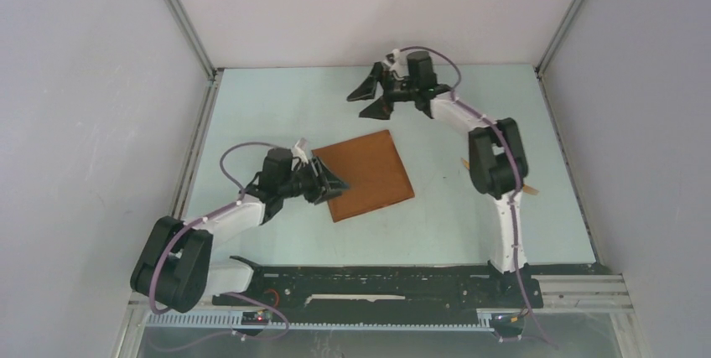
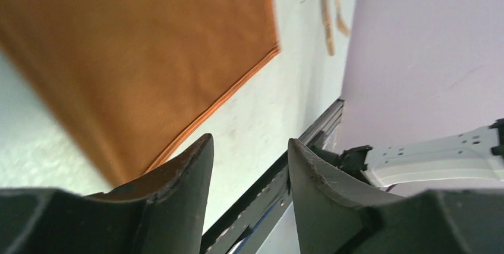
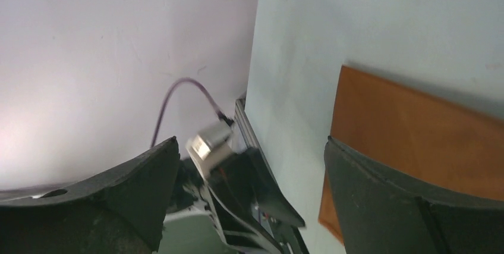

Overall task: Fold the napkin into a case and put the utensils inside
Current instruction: Smooth out the square-folded napkin at the center of the board.

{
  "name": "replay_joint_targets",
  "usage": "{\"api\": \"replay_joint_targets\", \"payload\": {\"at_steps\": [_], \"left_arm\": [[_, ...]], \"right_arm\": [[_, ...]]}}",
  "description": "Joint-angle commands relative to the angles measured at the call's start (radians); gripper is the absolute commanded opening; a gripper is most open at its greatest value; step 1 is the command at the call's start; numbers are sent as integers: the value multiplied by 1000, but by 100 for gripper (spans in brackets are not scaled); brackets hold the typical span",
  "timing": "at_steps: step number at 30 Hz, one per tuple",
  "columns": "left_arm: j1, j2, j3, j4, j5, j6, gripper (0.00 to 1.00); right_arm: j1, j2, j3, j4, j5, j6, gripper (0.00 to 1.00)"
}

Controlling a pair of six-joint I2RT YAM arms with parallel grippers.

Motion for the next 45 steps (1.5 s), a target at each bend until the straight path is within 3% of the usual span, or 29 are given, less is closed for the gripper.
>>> {"api": "replay_joint_targets", "payload": {"at_steps": [1,10,17,26,34,39,43,45], "left_arm": [[6,-15,102,-86,11,40,52],[6,214,68,52,-21,66,51],[7,259,14,27,-103,98,52],[16,242,-10,-42,-148,114,57],[17,258,-27,-6,-133,101,59],[16,223,-22,-10,-117,110,59],[16,153,13,-48,-91,122,60],[15,104,49,-79,-70,130,61]], "right_arm": [[-20,-149,-250,129,-62,-73,97],[-47,-41,-360,243,-59,-60,96],[-85,51,-366,287,-13,-32,96],[-127,191,-243,311,49,91,96],[-173,320,-6,326,72,210,96],[-208,312,257,51,32,84,98],[-219,73,231,-361,164,-240,100],[-220,-76,131,-543,244,-360,100]]}}
